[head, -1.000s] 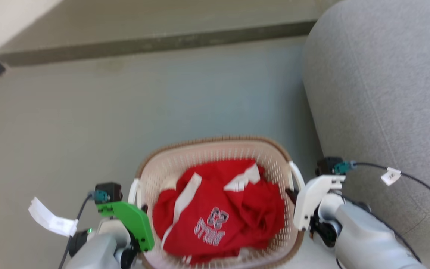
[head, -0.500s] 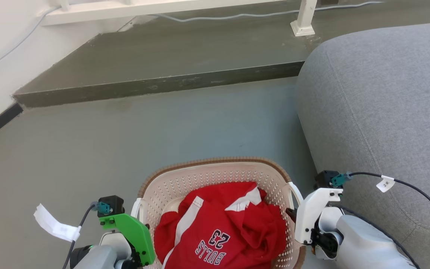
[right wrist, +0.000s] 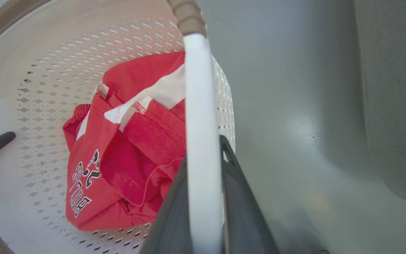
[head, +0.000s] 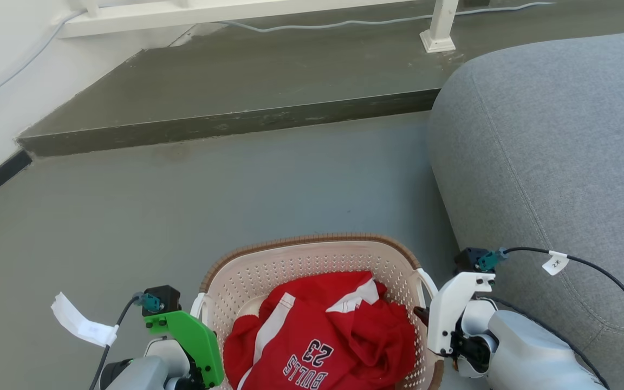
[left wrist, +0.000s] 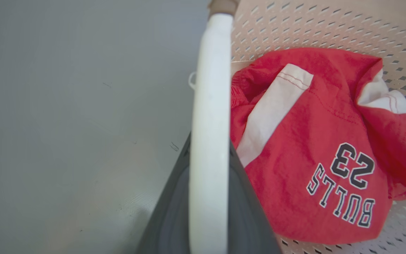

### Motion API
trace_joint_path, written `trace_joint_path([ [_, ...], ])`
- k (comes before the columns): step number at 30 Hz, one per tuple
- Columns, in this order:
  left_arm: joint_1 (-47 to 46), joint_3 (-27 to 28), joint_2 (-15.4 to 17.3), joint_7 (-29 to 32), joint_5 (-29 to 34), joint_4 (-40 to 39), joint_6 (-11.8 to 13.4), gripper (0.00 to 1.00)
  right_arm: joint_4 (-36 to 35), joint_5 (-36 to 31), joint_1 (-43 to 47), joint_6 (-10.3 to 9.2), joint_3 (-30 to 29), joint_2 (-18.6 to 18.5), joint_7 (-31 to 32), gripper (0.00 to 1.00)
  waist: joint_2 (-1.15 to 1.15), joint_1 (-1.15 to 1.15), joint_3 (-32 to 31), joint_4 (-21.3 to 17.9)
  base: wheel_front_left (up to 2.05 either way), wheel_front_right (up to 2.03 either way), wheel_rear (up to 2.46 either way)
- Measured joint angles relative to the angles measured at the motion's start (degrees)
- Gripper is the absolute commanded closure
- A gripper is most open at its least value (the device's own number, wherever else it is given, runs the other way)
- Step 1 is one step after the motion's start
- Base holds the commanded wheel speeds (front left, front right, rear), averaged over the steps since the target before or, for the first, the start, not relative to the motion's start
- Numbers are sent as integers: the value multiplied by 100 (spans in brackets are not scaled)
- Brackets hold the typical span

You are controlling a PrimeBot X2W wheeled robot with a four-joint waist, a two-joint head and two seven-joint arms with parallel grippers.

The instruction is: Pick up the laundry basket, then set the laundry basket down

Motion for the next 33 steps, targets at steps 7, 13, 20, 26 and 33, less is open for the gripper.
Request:
trace_joint_path([
  [7, -6, -22, 3, 9, -63, -3, 1, 100, -9, 52, -39, -4, 46, -14, 51, 100, 0, 0, 25, -1, 0, 0, 0],
  [13, -8, -43, 9, 9, -154, -9, 1, 100, -9, 92, -90, -4, 73, -20, 66, 100, 0, 0, 50, -3, 0, 0, 0],
  [20, -9, -65, 11, 9, -196, -8, 11, 100, -9, 110, -90, -4, 105, -23, 67, 100, 0, 0, 71, -15, 0, 0, 0],
  [26, -10, -103, 13, 9, -249, -9, 30, 100, -10, 159, -90, -4, 134, -32, 67, 100, 0, 0, 88, -25, 0, 0, 0],
  [33, -20, -142, 14, 2, -261, -14, 42, 100, -29, 193, -106, -4, 176, -48, 67, 100, 0, 0, 151, -39, 0, 0, 0],
])
